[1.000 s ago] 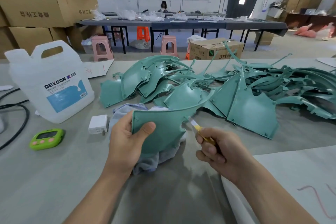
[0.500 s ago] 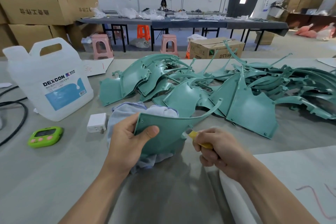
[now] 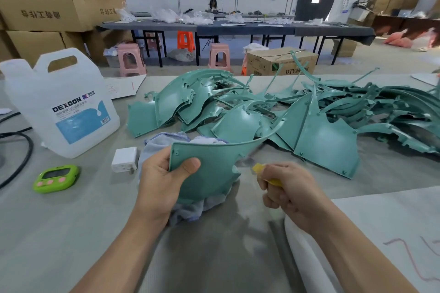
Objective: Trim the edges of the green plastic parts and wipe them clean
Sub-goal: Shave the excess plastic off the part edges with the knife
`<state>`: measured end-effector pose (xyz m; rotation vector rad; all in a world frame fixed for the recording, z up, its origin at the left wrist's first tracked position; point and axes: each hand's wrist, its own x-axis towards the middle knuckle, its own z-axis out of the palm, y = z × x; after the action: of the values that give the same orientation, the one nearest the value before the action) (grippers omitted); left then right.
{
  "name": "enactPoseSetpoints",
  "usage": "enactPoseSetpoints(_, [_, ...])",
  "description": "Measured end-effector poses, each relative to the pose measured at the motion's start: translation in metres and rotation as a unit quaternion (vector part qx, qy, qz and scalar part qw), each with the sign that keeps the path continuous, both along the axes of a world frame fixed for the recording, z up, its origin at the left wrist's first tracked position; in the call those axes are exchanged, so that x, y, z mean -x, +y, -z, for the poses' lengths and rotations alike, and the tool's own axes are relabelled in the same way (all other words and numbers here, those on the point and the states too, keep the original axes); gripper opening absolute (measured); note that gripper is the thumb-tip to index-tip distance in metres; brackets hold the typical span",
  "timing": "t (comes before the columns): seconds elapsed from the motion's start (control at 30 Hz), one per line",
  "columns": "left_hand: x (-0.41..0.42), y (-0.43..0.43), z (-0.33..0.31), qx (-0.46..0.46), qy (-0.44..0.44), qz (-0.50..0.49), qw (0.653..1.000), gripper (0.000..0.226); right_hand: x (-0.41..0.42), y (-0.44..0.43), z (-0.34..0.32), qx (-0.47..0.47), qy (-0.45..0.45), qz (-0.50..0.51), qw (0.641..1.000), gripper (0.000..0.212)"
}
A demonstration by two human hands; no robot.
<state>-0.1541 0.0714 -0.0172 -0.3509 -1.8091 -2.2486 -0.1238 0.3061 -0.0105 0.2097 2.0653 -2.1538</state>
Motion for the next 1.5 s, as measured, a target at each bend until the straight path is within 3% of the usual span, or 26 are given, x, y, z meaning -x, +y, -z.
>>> enactPoseSetpoints(0.1, [0.002, -0.002, 0.002, -0.042, -0.032, -0.005, 0.999, 0.024, -0.002, -0.002, -0.002, -0.024, -0.006, -0.054, 0.998, 0.029])
enactPoseSetpoints(0.33, [0.006, -0.003, -0.003, -0.166, -0.134, -0.008, 0.977, 0.027, 0.0, 0.003, -0.002, -0.002, 0.089, 0.022, 0.996, 0.033])
enactPoseSetpoints(0.43, [0.008, 0.004, -0.002, -0.168, -0.198, -0.055, 0.964, 0.021, -0.001, -0.012, 0.004, -0.023, 0.169, 0.007, 0.985, 0.033])
enactPoseSetpoints(0.53, [0.004, 0.008, -0.007, -0.184, -0.266, -0.064, 0.944, 0.034, -0.001, -0.027, 0.01, -0.031, 0.217, 0.0, 0.976, 0.026])
enactPoseSetpoints(0.67, [0.002, 0.006, -0.01, -0.207, -0.31, -0.058, 0.926, 0.013, -0.003, -0.031, 0.013, -0.036, 0.245, -0.022, 0.968, 0.022])
enactPoseSetpoints(0.8, [0.001, 0.002, -0.012, -0.2, -0.363, -0.03, 0.91, 0.028, -0.001, -0.023, 0.011, -0.072, 0.258, -0.033, 0.963, 0.031])
enactPoseSetpoints(0.87, [-0.001, 0.005, -0.013, -0.187, -0.383, -0.01, 0.905, 0.034, -0.001, -0.022, 0.009, -0.052, 0.281, -0.015, 0.958, 0.025])
enactPoseSetpoints(1.13, [-0.008, 0.005, -0.014, -0.159, -0.398, 0.014, 0.903, 0.037, 0.001, -0.015, 0.009, -0.101, 0.296, -0.051, 0.949, 0.016])
enactPoseSetpoints(1.23, [-0.008, 0.008, -0.015, -0.167, -0.399, 0.008, 0.902, 0.034, 0.002, -0.007, 0.008, -0.137, 0.282, -0.056, 0.948, 0.032])
enactPoseSetpoints(1.4, [-0.008, 0.009, -0.018, -0.171, -0.404, 0.015, 0.899, 0.036, 0.002, -0.014, 0.01, -0.068, 0.299, -0.029, 0.951, 0.022])
enactPoseSetpoints(1.5, [-0.008, 0.007, -0.017, -0.177, -0.404, 0.017, 0.897, 0.035, 0.001, -0.02, 0.014, -0.074, 0.28, -0.071, 0.954, 0.029])
